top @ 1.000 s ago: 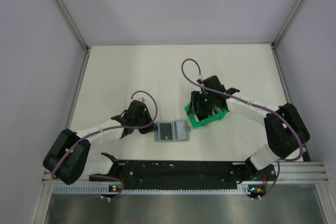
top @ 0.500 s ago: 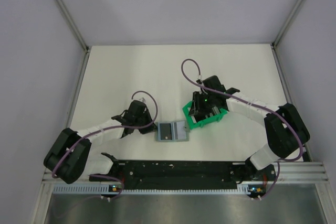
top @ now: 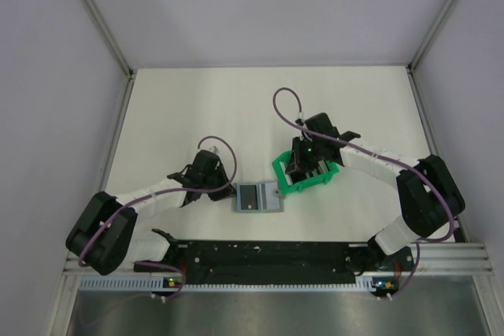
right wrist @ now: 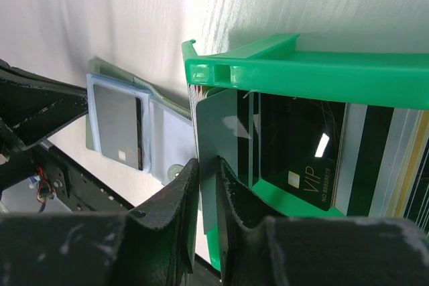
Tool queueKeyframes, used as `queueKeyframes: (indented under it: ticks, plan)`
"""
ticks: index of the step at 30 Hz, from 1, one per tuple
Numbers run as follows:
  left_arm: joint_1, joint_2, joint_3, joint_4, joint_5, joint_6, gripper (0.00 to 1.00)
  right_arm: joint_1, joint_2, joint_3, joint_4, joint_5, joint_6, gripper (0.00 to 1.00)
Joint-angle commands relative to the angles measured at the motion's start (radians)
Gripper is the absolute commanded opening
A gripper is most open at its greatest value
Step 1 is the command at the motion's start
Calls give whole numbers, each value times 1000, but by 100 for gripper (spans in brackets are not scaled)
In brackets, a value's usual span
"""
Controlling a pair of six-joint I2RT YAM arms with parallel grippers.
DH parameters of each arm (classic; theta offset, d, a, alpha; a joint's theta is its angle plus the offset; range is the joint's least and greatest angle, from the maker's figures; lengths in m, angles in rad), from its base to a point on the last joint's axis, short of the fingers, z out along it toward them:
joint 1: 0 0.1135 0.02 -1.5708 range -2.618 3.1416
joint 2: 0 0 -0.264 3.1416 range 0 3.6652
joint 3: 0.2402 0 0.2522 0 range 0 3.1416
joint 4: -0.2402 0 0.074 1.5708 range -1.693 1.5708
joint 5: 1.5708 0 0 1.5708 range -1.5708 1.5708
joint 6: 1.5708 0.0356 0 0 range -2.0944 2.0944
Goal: Put the credit cards into the card holder
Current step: Pick up the credit card from the storage box.
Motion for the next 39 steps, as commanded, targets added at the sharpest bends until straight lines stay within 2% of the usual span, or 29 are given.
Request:
queueKeyframes:
  ticks: [1,14,24,39]
  plan:
    - [5,14,31,27,11,16,0,-21,-25,39,30,-10,-2,13]
    - [7,15,31,28,13,18,0,-49,-15,18,30,30,-5,4]
    - [8,21,32,33,19,16,0,-49,13,16,32,35,-16,11]
    - [8,23,32,33,22,18,0,-7,54,32,22,82,-17,12]
